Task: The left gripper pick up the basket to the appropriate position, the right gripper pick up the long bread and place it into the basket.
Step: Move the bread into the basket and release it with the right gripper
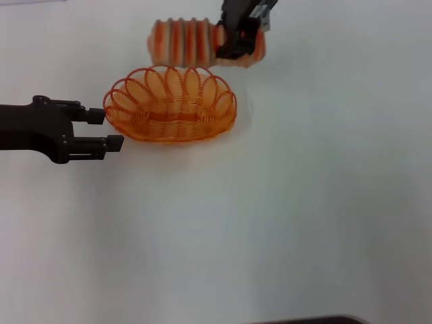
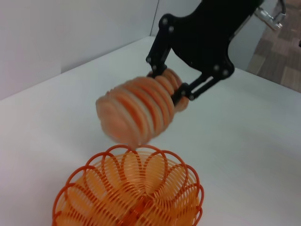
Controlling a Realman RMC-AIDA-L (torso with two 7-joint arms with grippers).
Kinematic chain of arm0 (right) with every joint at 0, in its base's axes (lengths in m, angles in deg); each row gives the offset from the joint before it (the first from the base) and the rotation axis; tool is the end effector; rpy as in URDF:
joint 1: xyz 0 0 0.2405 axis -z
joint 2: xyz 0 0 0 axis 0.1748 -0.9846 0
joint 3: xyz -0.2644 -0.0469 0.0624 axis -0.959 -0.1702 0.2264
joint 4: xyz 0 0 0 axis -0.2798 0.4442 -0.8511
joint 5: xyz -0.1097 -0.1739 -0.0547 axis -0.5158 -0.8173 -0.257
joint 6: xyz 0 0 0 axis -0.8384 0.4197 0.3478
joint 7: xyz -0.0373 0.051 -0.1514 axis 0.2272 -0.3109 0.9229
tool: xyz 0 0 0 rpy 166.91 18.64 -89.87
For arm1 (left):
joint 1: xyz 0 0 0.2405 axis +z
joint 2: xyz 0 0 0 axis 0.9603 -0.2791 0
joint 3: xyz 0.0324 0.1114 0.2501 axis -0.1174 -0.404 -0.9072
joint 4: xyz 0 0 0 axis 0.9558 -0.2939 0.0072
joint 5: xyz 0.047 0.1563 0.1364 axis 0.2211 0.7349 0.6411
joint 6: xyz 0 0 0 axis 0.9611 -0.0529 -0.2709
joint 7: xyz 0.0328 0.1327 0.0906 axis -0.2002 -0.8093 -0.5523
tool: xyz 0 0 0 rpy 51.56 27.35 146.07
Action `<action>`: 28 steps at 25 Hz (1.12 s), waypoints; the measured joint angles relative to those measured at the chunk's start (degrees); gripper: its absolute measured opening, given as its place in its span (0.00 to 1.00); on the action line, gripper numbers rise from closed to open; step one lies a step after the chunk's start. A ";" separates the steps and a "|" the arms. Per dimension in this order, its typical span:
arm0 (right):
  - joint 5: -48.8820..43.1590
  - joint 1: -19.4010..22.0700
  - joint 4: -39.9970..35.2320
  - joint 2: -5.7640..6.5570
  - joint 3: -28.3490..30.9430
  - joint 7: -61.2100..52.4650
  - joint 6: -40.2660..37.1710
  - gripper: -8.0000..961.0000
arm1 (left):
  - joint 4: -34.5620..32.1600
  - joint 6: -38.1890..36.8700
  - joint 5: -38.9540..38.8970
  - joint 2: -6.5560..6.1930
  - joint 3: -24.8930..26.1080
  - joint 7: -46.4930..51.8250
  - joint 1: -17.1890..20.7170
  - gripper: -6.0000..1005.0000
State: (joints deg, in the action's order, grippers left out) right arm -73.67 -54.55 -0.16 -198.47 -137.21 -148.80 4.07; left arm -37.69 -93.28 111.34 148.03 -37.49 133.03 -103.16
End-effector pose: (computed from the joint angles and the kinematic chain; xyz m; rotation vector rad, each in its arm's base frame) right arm 0.0750 0.4483 -0.0702 -2.7559 -0.1249 -0.6921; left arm -0.2631 0.3358 0.0084 -2.8153 -0.6898 -0.3234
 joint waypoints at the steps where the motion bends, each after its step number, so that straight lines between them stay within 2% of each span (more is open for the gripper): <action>1: 0.91 0.01 0.03 0.00 -0.07 0.22 -0.04 0.39 | -0.01 0.00 0.00 -0.01 -0.02 0.06 -0.03 0.64; 9: 7.59 0.02 0.42 0.21 -0.40 2.17 -0.34 0.39 | -0.53 0.01 -0.22 -0.02 0.10 0.17 -0.07 0.64; 12: 8.90 0.33 0.54 0.21 -2.49 1.98 -0.94 0.39 | -0.61 0.01 -0.18 -0.02 0.11 0.18 -0.02 0.64; 28: 9.54 1.66 1.46 0.47 -4.03 1.66 0.61 0.40 | -0.61 0.28 -0.15 -0.11 0.21 0.20 0.05 0.64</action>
State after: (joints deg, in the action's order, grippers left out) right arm -64.13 -52.89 1.30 -198.00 -141.25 -147.14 4.67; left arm -38.30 -93.00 111.20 147.92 -37.28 133.23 -103.11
